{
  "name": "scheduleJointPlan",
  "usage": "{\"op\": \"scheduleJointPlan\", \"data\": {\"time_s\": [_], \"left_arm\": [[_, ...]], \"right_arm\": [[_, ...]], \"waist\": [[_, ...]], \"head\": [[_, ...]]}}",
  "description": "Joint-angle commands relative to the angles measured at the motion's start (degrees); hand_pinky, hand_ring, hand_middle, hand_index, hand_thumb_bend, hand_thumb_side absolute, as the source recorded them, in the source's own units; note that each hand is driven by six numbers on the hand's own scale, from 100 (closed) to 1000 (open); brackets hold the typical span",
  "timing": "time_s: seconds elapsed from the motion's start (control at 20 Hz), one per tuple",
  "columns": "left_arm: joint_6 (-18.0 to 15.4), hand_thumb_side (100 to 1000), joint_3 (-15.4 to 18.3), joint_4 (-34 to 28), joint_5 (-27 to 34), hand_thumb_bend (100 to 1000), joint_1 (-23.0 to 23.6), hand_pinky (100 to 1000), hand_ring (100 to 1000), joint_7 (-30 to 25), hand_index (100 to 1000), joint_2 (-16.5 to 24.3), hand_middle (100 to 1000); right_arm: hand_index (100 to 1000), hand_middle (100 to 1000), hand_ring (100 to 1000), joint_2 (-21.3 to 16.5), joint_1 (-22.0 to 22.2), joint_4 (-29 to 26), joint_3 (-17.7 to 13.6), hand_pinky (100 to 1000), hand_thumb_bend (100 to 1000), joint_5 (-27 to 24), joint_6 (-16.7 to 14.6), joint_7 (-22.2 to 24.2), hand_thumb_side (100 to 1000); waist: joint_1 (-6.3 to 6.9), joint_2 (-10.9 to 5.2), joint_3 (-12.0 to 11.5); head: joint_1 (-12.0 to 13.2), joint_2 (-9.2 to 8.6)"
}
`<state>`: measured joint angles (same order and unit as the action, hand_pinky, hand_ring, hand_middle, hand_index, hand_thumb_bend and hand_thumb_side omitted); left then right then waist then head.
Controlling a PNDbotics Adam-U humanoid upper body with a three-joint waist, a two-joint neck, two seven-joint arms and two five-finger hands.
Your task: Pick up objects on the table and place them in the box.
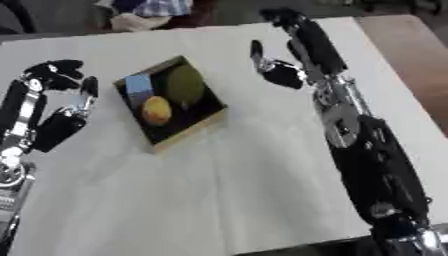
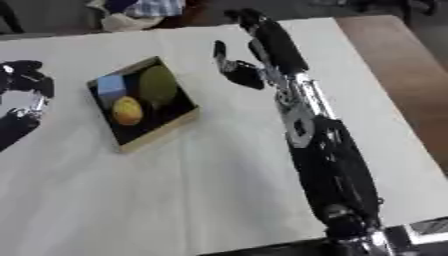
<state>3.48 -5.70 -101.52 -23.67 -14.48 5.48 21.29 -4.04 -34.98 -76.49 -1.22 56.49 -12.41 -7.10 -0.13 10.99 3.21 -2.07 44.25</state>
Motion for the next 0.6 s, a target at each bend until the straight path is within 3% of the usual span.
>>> {"op": "scheduleJointPlan", "data": {"time_s": [0.05, 0.3, 0.6], "left_arm": [[-0.6, 727, 1.0, -0.2, 2.5, 206, 0.5, 723, 636, 2.7, 792, -0.8, 624], [-2.5, 749, 0.9, 0.9, 6.1, 180, 2.6, 724, 639, 6.7, 789, -3.1, 623], [-5.0, 783, 1.0, 2.7, 8.0, 158, 4.4, 728, 641, 8.8, 789, -6.3, 623]], "right_arm": [[880, 751, 755, 0.1, 2.3, -3.2, 0.0, 789, 100, -3.3, 1.6, -3.1, 644], [863, 739, 744, 2.1, 9.8, -5.9, 1.0, 785, 100, -7.9, 2.1, -5.8, 678], [859, 728, 736, 1.5, 17.1, -11.7, 4.0, 784, 100, -14.0, 3.0, -4.8, 689]], "waist": [[-0.37, 0.07, 0.1], [-0.06, 0.26, 0.0], [0.08, 0.11, -0.2]], "head": [[0.7, -0.14], [1.4, -0.14], [2.2, -0.14]]}}
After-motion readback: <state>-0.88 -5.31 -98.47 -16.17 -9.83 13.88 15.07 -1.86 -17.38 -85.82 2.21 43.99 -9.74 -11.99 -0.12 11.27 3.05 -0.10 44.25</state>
